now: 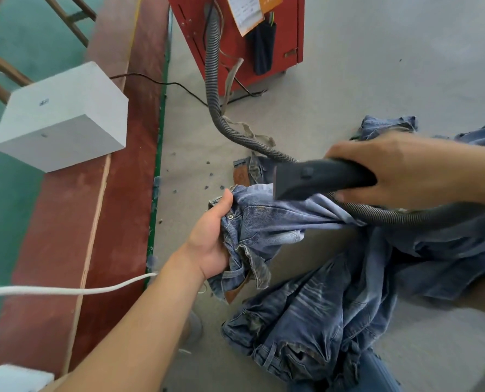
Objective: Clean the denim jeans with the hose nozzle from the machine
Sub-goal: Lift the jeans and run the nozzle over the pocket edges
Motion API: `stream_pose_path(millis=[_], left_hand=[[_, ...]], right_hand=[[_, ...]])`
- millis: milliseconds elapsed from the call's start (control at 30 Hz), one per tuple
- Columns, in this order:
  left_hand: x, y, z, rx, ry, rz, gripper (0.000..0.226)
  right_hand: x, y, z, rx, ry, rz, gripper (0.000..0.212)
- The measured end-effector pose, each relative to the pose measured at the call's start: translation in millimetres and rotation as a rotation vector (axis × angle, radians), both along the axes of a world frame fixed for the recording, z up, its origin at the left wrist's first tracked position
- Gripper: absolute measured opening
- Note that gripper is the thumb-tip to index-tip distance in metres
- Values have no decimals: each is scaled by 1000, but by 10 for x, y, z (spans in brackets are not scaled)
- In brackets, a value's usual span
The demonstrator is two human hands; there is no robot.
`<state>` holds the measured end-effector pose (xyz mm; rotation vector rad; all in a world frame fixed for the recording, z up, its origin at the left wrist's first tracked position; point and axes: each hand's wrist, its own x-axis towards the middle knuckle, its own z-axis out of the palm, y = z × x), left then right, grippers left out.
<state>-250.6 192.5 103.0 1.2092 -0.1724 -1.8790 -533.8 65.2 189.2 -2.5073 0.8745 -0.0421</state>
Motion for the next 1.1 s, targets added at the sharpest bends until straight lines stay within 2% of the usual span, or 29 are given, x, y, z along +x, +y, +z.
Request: stream_pose_path(millis=[100,167,333,533,633,700,900,1000,1100], left_hand=[[-31,-1,2,2,1,-18,65],[-12,0,21,-3,8,-12,64],[92,27,44,19,-65,28,63],[218,16,117,22,-230,63,73],[369,7,188,-24,-240,105,77],[431,20,208,-52,-214,146,71],[389,26,302,-170,-405,46,39],[360,63,411,-214,-311,-3,36],[270,76,440,-231,-82,-64,61]], right_hand=[[197,197,-76,8,38,113,25],[323,250,-98,-28,9,108,26],[252,5,10,-40,-192,-141,32],[43,-103,24,-28,-12,-101,28],[107,-36,-7,-34,-30,-96,29],[161,2,35,-34,-65,-114,28],[295,149,145,97,-42,-59,27],[335,242,177,169,-27,-28,26],[390,384,190,198,-26,8,21]])
